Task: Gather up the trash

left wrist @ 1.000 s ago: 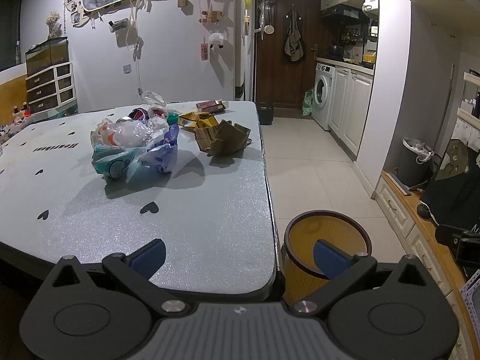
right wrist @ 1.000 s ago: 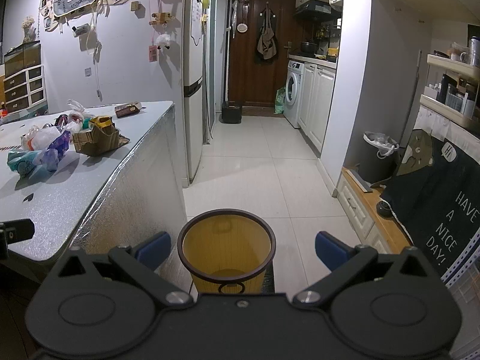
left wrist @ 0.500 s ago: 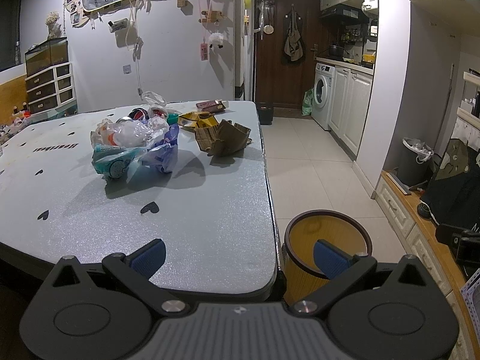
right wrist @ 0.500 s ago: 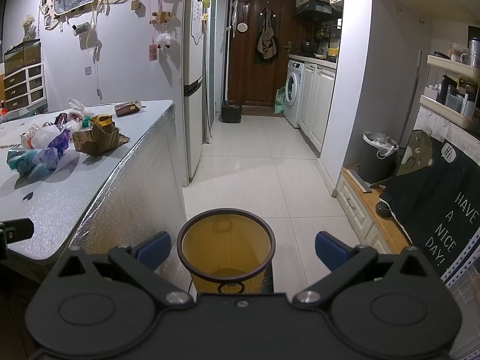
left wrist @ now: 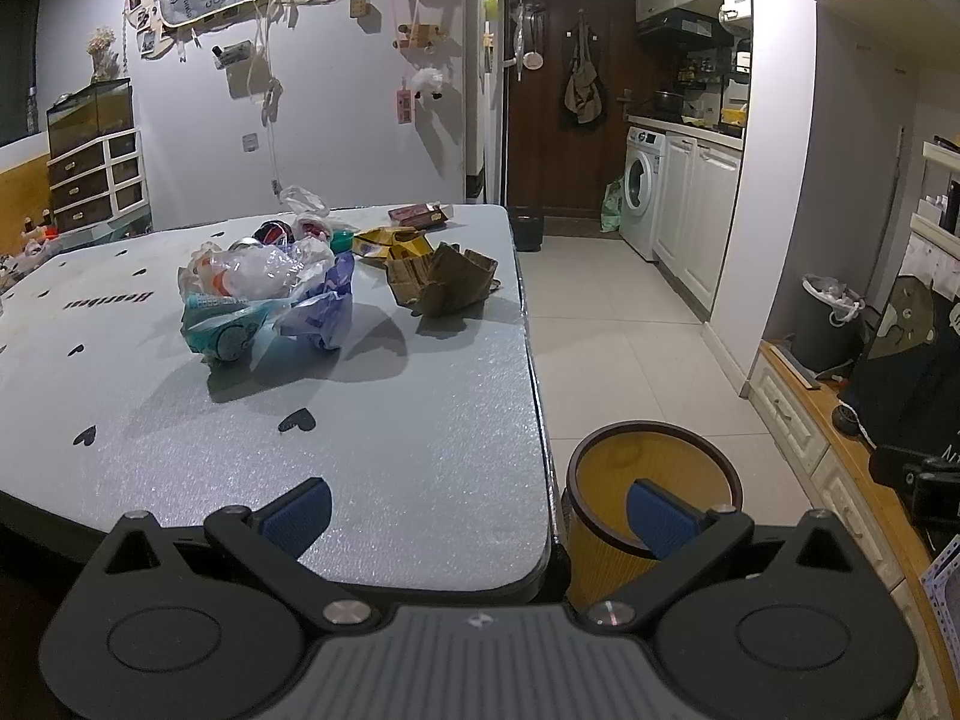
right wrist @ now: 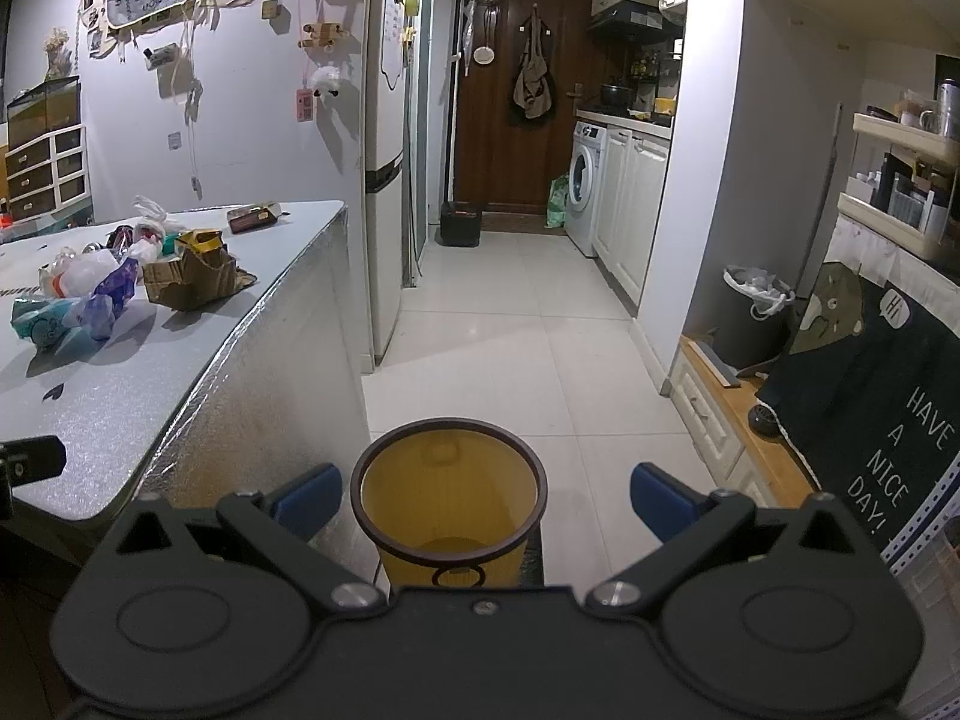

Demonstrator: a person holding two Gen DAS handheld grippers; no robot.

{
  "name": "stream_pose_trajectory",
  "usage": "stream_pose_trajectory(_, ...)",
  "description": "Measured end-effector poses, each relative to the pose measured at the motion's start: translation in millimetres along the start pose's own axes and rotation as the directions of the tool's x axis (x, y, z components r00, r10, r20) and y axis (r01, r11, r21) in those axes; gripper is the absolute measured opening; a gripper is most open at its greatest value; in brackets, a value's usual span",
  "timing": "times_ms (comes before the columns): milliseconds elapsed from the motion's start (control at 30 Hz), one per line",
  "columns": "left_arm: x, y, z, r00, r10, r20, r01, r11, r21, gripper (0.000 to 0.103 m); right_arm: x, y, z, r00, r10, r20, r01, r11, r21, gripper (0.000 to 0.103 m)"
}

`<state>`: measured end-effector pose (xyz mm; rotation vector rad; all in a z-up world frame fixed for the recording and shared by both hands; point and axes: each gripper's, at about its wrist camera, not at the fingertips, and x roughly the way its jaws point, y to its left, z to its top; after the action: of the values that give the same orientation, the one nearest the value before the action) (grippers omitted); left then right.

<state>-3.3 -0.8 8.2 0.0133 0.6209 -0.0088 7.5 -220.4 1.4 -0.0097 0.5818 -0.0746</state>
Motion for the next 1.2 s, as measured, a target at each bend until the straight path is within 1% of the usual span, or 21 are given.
stream_pose_trajectory(633,-1.4,-2.2,0.7,1.0,-0.004,0.003,0.004,1.0,0.004,0.103,-1.2,0.8,1.3,1.0,-0.004,-0.001,0.004,1.0,-0.004,0.103)
stream_pose_trajectory(1200,-0.7,-4.1,-1.4,1.0,-0.014,0.009,0.014,1.0,0.001,0.103,2.3,1.5,-4.2,1.0,-0.01,-0.001,0.01,1.0,-0.009,0.103)
